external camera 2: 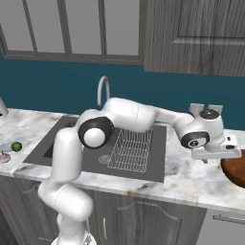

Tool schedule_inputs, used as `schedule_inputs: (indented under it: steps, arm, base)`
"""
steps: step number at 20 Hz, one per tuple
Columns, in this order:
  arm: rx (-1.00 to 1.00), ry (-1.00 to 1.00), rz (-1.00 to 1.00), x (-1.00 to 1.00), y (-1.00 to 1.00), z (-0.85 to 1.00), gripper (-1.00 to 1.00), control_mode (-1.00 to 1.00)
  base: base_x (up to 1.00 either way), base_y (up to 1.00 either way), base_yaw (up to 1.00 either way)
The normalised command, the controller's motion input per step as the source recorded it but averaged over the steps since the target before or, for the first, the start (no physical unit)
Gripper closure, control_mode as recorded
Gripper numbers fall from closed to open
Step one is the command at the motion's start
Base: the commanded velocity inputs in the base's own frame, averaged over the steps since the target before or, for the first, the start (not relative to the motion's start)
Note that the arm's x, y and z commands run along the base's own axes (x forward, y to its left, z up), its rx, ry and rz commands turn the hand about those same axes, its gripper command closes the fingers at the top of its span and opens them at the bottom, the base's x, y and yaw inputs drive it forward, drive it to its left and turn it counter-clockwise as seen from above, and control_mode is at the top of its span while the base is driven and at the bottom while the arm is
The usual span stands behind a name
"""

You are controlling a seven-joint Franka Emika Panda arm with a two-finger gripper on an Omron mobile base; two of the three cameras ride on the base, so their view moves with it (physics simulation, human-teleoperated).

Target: Remove the avocado and garlic from the sink. Then move the bowl and cup from the counter to the sink for washing.

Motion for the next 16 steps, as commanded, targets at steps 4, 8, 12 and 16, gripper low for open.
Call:
schedule_inputs:
  steps: [4, 8, 12, 16]
  arm:
    - [0.0, 0.0, 0.0, 0.13, -0.08, -0.11, -1.0, -1.0]
    - [0.0, 0.0, 0.0, 0.14, 0.0, -0.18, -1.0, -1.0]
    - [0.0, 0.0, 0.0, 0.19, 0.0, -0.24, -1.0, -1.0]
    - [-0.01, 0.0, 0.0, 0.2, -0.02, -0.27, -1.0, -1.0]
  base:
    - [0.0, 0.0, 0.0]
    - [0.0, 0.0, 0.0]
    - [0.0, 0.0, 0.0]
    - [0.0, 0.0, 0.0]
